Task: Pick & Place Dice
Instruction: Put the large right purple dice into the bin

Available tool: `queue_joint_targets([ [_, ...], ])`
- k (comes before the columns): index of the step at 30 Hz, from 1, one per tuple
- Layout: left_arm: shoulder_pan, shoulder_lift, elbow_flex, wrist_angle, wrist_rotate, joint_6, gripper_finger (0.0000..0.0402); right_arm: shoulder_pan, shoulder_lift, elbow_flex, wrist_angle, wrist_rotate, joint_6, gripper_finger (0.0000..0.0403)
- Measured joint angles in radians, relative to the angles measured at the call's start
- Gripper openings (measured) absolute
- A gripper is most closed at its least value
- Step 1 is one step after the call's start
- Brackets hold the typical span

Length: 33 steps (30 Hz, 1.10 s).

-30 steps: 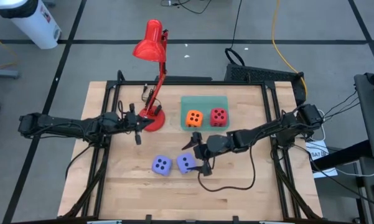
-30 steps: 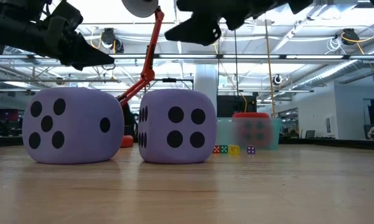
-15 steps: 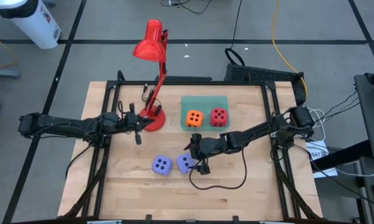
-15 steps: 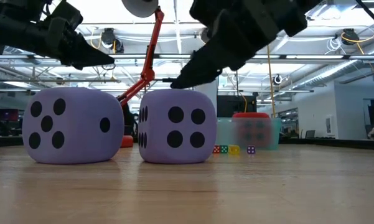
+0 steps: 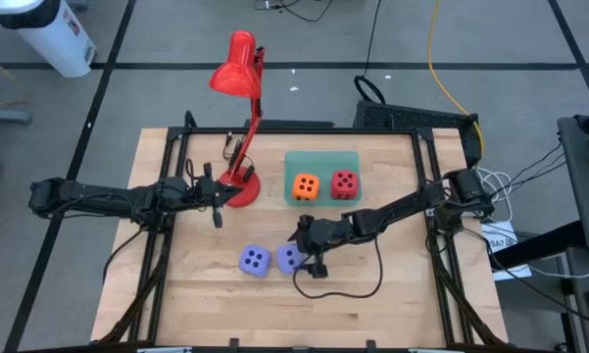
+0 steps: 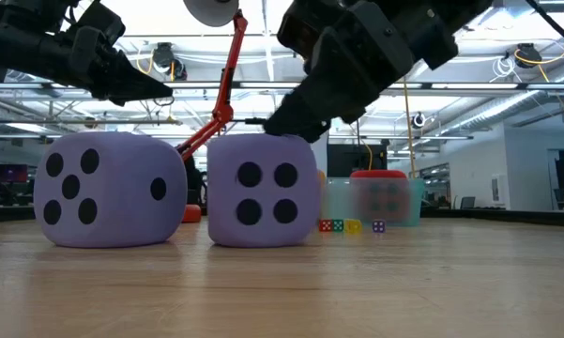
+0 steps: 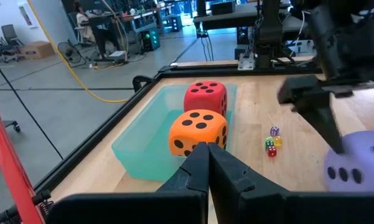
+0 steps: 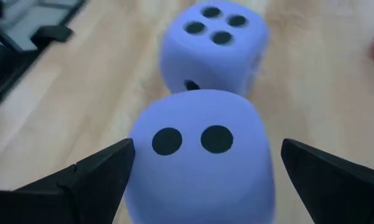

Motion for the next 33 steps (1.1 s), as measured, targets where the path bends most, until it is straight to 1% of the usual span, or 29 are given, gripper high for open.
queue_joint_targets([
  [7,0.000,0.000,0.000,0.001,0.000,0.003,0.0006,-0.018,0.000,0.000,0.002,-0.020,0.001,0.0400],
  [15,0.000,0.000,0.000,0.000,0.000,-0.009,0.0006,-0.028,-0.068,-0.004,-0.014,-0.009,0.028,0.0400],
  [18,0.000,0.000,0.000,-0.002,0.000,-0.001,0.0006,-0.027,-0.071,-0.001,0.000,-0.041,0.030,0.0400],
  [21,0.000,0.000,0.000,-0.002,0.000,0.000,0.0006,-0.034,-0.066,0.014,-0.062,-0.120,0.030,0.0400],
  [22,0.000,0.000,0.000,-0.002,0.000,0.002,0.0006,-0.035,-0.066,0.032,-0.097,-0.132,0.021,0.0400],
  [23,0.000,0.000,0.000,-0.002,0.000,0.002,0.0006,-0.035,-0.068,0.052,-0.129,-0.132,-0.001,0.0400],
  [27,0.000,0.000,0.000,-0.002,0.000,0.000,0.0006,-0.034,-0.070,0.121,-0.227,-0.068,-0.080,0.0400],
  [33,0.000,0.000,0.000,-0.002,0.000,0.002,0.0006,-0.034,-0.068,0.173,-0.335,-0.088,-0.106,0.0400],
])
